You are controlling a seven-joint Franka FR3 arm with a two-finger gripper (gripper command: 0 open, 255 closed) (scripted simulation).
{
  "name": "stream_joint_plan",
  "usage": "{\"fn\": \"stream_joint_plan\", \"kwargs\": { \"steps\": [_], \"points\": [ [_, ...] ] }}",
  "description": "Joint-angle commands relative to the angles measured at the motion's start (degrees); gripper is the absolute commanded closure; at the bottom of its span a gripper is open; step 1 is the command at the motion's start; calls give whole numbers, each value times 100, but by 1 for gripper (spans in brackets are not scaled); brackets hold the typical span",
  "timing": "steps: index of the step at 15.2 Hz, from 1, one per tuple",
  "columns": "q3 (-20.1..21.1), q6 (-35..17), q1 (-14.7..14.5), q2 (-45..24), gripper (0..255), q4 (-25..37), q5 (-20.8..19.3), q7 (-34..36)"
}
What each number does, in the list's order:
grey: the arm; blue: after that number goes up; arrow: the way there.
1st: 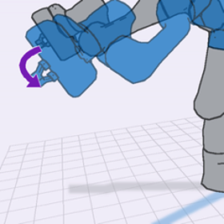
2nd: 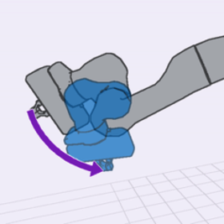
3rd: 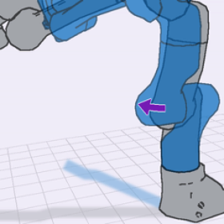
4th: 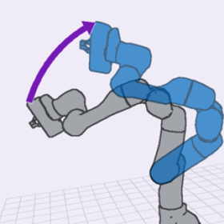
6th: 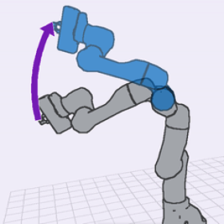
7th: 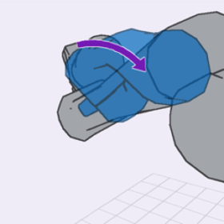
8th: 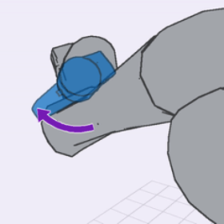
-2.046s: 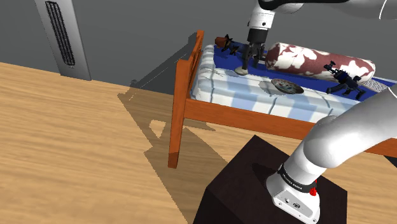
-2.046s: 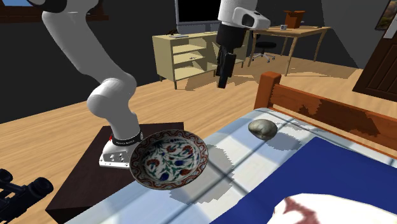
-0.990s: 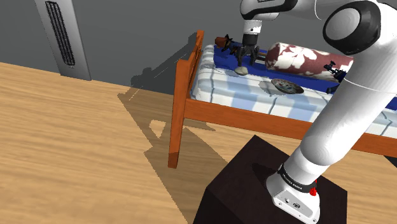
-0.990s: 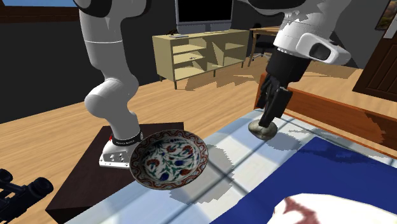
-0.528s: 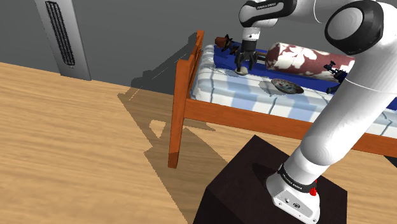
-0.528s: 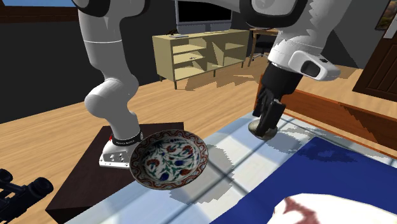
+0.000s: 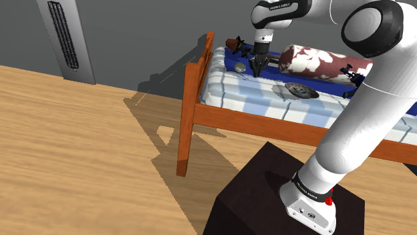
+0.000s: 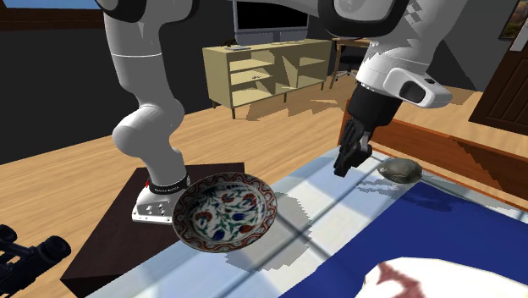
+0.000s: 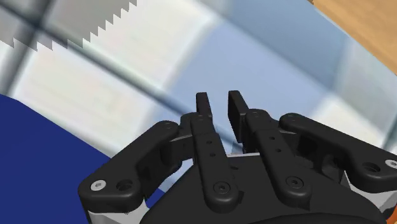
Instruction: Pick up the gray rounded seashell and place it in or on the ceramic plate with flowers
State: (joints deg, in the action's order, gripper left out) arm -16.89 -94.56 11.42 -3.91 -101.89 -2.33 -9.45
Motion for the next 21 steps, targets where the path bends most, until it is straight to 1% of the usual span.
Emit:
{"fn": "stream_joint_plan", "kwargs": {
  "steps": [1,7,8,14,18,21],
  "points": [
    [0,0,0,-1,255,0,0,0],
    [0,0,0,-1,255,-1,0,0],
    [0,0,0,-1,0,-1,0,0],
    [-25,-888,177,-485,0,635,867,-504],
    [6,-1335,325,-792,0,1092,1469,-844],
    [23,-1546,311,-833,0,920,1490,-861]
  ]
}}
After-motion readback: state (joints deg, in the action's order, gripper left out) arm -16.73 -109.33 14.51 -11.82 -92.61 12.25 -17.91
